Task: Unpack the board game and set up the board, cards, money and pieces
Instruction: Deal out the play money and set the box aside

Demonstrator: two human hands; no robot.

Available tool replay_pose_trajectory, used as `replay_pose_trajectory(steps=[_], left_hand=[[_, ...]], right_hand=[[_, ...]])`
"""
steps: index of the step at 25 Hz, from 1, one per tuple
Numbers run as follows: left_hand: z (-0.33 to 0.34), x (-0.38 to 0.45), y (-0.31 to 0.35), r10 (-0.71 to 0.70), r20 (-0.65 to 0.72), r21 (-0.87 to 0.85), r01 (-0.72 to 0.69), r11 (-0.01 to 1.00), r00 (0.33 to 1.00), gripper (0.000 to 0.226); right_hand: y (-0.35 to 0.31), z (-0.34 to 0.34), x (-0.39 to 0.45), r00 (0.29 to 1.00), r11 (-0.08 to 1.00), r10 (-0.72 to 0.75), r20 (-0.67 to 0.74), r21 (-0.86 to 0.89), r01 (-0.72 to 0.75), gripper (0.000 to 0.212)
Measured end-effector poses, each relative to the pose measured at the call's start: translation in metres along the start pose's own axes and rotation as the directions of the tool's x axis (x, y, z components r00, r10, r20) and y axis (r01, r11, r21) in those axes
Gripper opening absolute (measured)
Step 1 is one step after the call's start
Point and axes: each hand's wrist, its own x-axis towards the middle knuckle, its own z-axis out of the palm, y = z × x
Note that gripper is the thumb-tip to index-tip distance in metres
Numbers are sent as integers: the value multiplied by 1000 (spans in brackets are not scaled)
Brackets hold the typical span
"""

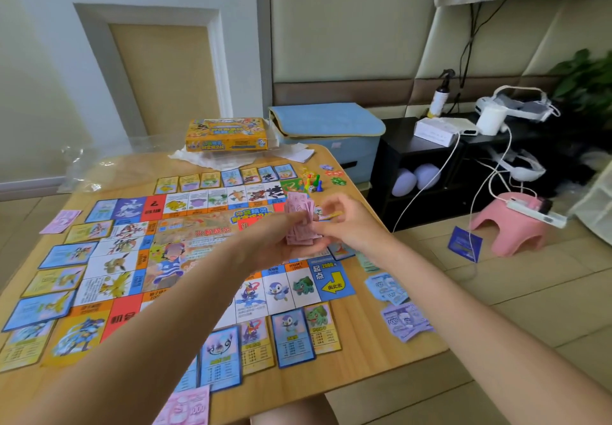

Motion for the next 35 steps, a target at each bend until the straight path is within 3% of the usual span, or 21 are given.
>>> replay_pose_trajectory(steps=[2, 3, 5, 8, 12, 18, 22, 27, 29, 31, 33, 35], left_hand=[[4, 1, 1, 7, -16, 82, -5, 997, 1000, 13], [5, 1, 1, 10, -16, 131, -8, 991, 1000, 12], [5, 1, 2, 25, -7, 161, -24, 987, 1000, 9], [-1, -1, 7, 60, -18, 110, -57, 992, 998, 4], [-19, -8, 21, 83, -12, 76, -82, 994, 997, 10], [-79, 3, 51, 215, -144, -39, -223, 974, 966, 11], [-135, 16, 75, 320, -256, 79, -311, 947, 912, 9], [-190, 29, 108, 340, -395, 345, -205, 916, 854, 8], [-208, 34, 119, 361, -417, 394, -192, 899, 834, 18], [-222, 38, 128, 377, -412, 402, -206, 892, 829, 14], [-230, 40, 135, 388, -422, 379, -229, 896, 819, 5], [-244, 39, 141, 400, -468, 307, -279, 910, 788, 2]], right_hand=[[-2, -5, -2, 980, 959, -152, 130, -220, 178, 73], [-5, -6, -2, 964, 937, -184, 194, -262, 231, 81], [-9, -5, 2, 961, 938, -198, 194, -246, 243, 75], [-11, -4, 12, 975, 953, -213, 56, -207, 220, 55], [-21, -1, 30, 963, 946, -260, 77, -179, 270, 43], [-63, 37, 87, 896, 816, -427, 123, -373, 441, 39], [-78, 77, 148, 913, 890, -396, 98, -206, 408, 21], [-103, 124, 207, 935, 956, -280, 219, -24, 292, 20], [-108, 131, 222, 897, 948, -308, 318, 29, 316, 14], [-110, 138, 234, 860, 948, -318, 399, 110, 300, 16], [-110, 146, 243, 875, 949, -314, 369, 159, 273, 15], [-102, 159, 257, 952, 961, -241, 189, 181, 207, 12]])
